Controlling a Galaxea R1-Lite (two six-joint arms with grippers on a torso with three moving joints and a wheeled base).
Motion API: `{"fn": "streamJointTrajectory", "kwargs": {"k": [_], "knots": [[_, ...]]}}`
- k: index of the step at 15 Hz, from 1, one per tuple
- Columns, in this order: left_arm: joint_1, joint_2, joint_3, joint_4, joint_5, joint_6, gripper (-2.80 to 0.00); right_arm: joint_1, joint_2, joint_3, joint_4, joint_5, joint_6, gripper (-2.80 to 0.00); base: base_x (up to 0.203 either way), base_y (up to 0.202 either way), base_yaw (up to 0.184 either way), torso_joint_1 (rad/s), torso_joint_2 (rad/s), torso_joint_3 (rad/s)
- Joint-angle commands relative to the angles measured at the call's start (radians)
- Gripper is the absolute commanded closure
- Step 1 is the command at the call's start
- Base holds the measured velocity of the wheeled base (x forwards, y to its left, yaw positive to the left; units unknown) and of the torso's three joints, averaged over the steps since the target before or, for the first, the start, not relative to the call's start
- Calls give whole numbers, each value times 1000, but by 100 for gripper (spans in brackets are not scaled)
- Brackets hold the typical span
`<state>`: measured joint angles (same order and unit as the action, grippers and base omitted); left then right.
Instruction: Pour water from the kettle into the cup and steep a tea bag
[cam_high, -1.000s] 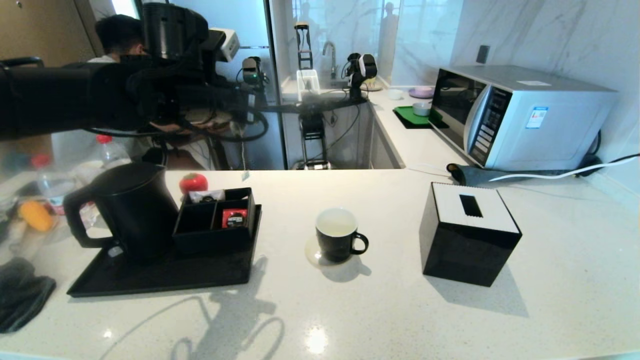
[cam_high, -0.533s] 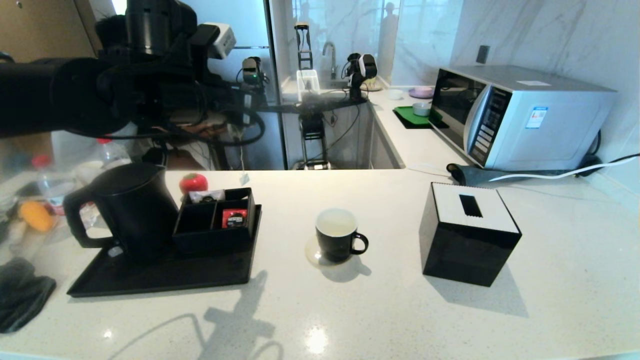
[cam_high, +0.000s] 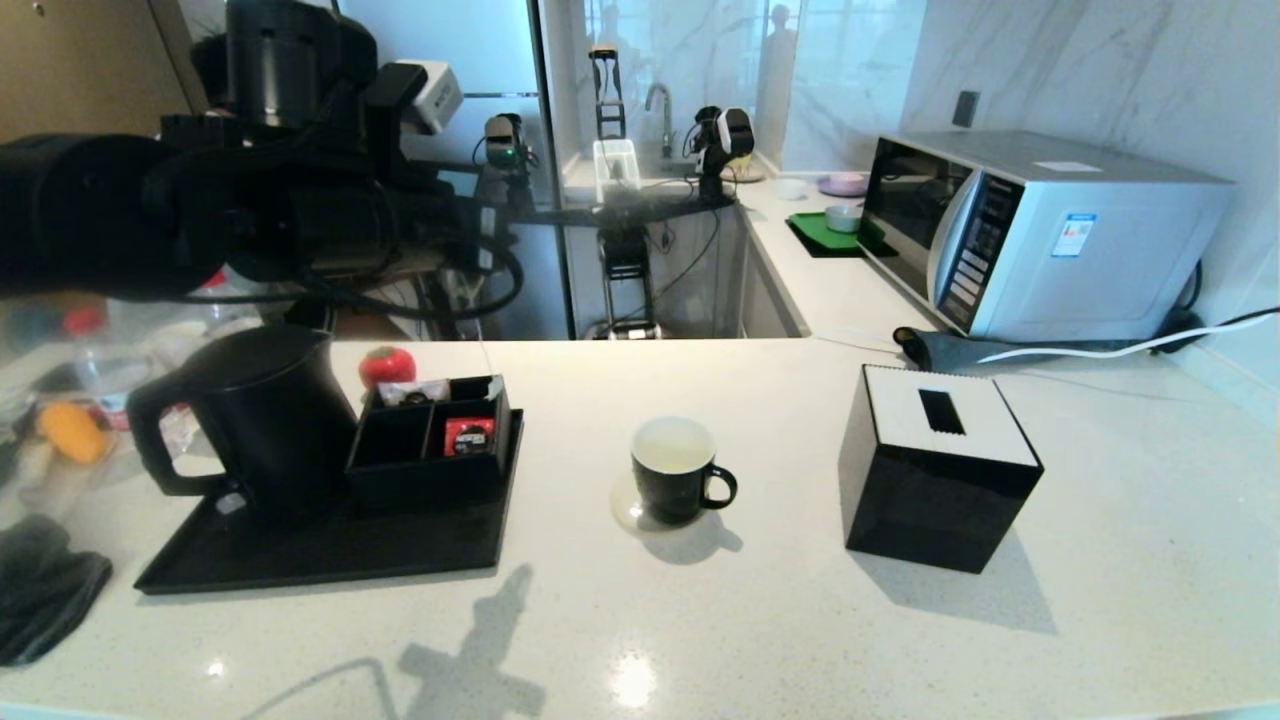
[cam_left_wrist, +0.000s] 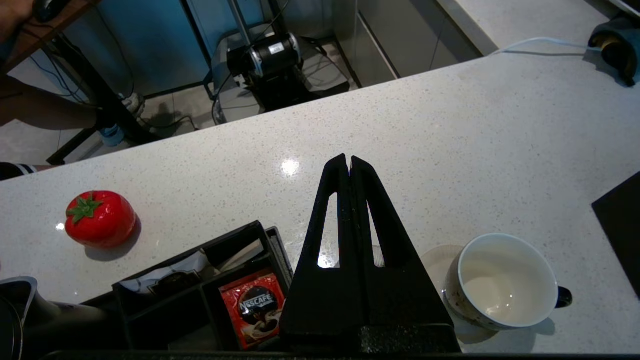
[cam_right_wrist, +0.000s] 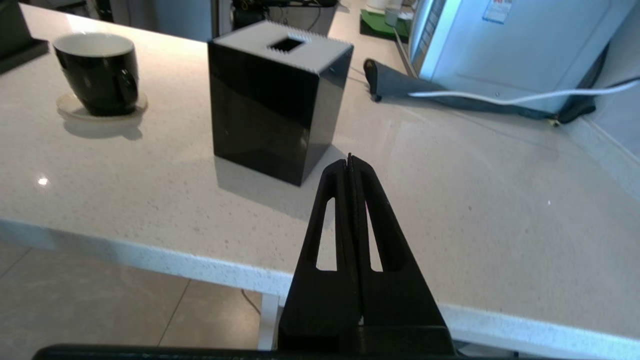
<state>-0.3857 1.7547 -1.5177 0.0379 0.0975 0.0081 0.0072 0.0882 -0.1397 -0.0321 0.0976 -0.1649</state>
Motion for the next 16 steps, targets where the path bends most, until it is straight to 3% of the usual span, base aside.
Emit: {"fn": "streamJointTrajectory", "kwargs": {"k": [1,5,11,13,16], "knots": [[-7,-15,4,0,1,0,0,18,158,-51,-31,14,-2,0,0,0,0,0,0,0],[-29,-18,1,0,4,0,0,96,521,-125,-235,24,-9,0,0,0,0,0,0,0],[-85,-38,-3,0,6,1,0,257,1186,-293,-706,30,-8,0,0,0,0,0,0,0],[-110,-47,-3,0,7,3,0,331,1379,-422,-809,40,-6,0,0,0,0,0,0,0],[-142,-54,-3,0,8,4,0,390,1603,-662,-880,138,-4,0,0,0,0,0,0,0]]}}
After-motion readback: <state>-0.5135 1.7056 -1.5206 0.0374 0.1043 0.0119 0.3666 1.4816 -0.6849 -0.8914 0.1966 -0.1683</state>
